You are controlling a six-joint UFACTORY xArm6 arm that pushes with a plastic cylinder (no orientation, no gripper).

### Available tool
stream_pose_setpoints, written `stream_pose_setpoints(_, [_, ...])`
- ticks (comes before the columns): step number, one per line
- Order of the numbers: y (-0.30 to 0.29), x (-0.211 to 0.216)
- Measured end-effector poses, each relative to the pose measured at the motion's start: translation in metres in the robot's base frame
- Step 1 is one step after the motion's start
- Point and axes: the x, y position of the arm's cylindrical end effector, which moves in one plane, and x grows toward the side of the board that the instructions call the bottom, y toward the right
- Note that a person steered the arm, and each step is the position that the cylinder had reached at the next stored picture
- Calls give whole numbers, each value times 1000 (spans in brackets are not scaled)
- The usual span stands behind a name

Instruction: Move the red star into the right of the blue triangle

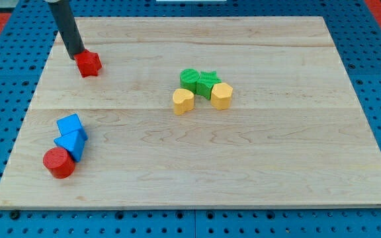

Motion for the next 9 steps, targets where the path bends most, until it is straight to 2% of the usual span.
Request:
stream_pose_setpoints(2, [61, 31])
stream_pose_setpoints(3, [87, 15])
stream_pose_setpoints(6, [60, 101])
stream_pose_setpoints(7, [60, 108])
stream_pose_setpoints(9, [58, 174])
